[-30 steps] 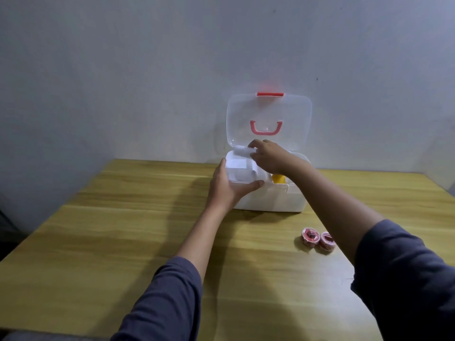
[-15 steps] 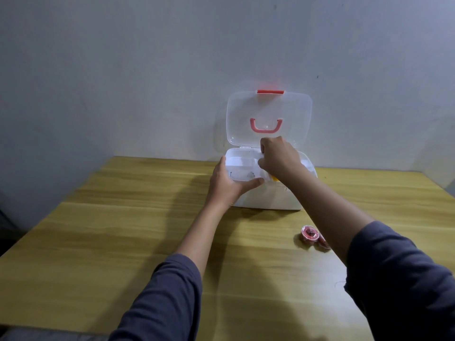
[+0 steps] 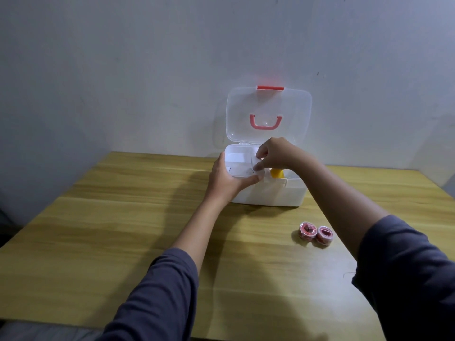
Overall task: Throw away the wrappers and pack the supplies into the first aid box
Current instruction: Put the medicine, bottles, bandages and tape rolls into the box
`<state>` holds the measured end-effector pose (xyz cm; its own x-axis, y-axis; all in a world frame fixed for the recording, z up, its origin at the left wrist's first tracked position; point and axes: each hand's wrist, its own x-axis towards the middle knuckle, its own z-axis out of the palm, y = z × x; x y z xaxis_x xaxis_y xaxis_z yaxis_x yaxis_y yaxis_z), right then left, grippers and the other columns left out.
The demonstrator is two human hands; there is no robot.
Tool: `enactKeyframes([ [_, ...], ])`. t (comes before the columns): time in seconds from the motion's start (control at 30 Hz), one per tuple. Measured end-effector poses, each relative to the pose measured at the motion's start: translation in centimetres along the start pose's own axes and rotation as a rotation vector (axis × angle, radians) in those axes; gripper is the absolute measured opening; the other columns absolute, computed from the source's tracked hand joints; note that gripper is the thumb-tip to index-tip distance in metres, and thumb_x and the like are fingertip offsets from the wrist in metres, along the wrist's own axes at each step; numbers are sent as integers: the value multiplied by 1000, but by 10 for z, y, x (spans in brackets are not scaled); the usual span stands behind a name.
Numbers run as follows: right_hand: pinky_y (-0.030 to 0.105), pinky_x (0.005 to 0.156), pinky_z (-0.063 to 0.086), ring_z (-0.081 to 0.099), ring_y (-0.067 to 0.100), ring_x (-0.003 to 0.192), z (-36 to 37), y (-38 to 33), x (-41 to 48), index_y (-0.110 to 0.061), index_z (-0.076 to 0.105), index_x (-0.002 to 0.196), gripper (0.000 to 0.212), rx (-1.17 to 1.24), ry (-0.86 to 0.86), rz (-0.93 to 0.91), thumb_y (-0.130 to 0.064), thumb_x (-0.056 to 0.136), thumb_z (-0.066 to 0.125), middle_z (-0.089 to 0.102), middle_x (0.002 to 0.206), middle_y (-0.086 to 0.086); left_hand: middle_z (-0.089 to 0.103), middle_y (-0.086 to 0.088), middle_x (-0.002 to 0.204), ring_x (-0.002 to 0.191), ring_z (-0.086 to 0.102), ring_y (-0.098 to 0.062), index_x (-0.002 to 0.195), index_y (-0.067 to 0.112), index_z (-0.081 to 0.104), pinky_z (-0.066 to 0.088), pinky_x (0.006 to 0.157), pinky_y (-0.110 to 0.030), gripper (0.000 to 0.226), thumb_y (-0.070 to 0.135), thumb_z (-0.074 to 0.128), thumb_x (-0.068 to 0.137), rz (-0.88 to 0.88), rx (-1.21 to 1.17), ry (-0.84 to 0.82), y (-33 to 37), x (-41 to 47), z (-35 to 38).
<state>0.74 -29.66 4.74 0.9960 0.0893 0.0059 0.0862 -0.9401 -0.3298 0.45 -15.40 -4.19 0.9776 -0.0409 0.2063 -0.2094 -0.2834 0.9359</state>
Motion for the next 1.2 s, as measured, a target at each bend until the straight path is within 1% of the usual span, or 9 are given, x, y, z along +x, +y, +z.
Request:
enactKeyframes([
  [0.13,35,75,51,62,32,90,7,1,2,2,69,99,39,24,29,-20,-27,73,74,69,102,17,58,4,131,118,55,-16,136,26,50,46,83,-23,95,49,90,53,3,-14,-5,-2,1,0],
  [0.2,35,73,49,62,36,95,6,2,1,4,68,98,40,36,39,-33,-27,74,73,69,102,21,57,5,130,116,54,-15,137,25,49,43,78,-19,88,40,92,61,6,-14,-7,-2,2,-1],
  [0.37,26,62,39,50,21,75,2,4,-6,2,68,98,41,65,-4,-54,-31,74,72,68,102,21,57,0,134,121,55,-19,139,23,47,48,85,-27,92,41,92,60,18,-17,-16,-6,4,0],
  [0.5,34,71,45,60,33,90,-1,6,-8,0,68,100,43,68,-25,-72,-34,74,72,68,104,19,56,0,134,120,54,-19,138,24,47,49,88,-29,92,43,92,60,20,-24,-19,-7,4,0],
  [0.6,38,70,46,56,30,79,-1,4,-9,2,68,99,44,67,-12,-75,-33,73,73,67,103,23,58,2,132,120,56,-19,136,26,49,50,87,-28,98,53,89,50,21,-27,-22,-6,4,0],
  [0.8,21,55,36,50,18,74,3,0,-10,-2,70,97,37,57,48,-55,-23,68,78,61,82,5,55,5,136,123,52,-15,138,27,47,46,94,-30,99,52,91,53,-4,-14,-24,-5,4,0],
  [0.93,23,65,47,57,20,84,0,3,-13,-3,68,106,42,53,71,-57,-24,71,77,65,93,8,55,3,137,127,53,-20,139,28,46,50,102,-42,111,66,84,41,-38,7,-39,0,2,-2],
  [1.03,33,90,51,61,23,103,-8,12,-29,-5,61,117,47,126,186,-65,-22,75,74,66,114,12,56,1,139,127,53,-22,141,25,45,50,103,-46,116,68,83,39,-42,23,-49,3,0,-4],
  [1.2,30,87,52,62,20,97,-7,43,-87,-6,63,110,30,337,532,-46,-11,81,64,67,105,10,58,2,138,127,55,-20,139,24,47,49,106,-43,117,66,84,36,-42,43,-50,3,1,-5],
])
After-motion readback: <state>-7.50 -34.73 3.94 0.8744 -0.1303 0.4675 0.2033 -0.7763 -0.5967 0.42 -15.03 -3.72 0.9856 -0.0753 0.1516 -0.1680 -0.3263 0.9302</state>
